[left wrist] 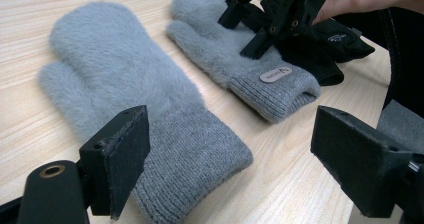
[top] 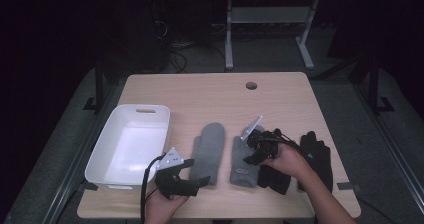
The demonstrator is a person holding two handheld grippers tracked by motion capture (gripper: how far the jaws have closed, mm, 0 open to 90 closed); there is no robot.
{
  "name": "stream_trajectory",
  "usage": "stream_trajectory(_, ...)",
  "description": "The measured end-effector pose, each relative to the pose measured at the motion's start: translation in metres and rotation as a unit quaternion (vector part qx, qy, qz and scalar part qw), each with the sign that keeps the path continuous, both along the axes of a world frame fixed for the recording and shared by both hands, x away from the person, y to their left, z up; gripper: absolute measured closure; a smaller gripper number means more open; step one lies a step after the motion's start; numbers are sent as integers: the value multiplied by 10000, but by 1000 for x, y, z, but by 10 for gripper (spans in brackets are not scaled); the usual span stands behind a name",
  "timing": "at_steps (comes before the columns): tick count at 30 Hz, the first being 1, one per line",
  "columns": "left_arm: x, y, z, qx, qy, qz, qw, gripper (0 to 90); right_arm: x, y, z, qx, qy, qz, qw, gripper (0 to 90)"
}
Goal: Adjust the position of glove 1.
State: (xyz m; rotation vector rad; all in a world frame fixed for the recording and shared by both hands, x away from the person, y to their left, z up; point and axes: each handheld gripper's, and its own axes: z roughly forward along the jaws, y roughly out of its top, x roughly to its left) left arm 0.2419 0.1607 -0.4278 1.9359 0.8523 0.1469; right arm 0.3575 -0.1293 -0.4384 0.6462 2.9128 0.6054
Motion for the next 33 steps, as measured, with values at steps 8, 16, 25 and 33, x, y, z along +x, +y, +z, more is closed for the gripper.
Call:
stream_trajectory(8,-2,-1,0,9,-29,-5,10000,158,-5,7,0,-247,16,-102,9996,610)
stream_trajectory(16,-3,-1,1,-5,-44,14,10000,158,-6,8,2,-252,53,-166,9995,780)
stream_trajectory(25,-5,-2,1,130,-101,56,9998,160,-6,0,11,101,185,-364,9991,832)
stream_trajectory(33,-6,1,3,88,-124,139,9998,160,-11,-5,33,367,93,-467,9982,835)
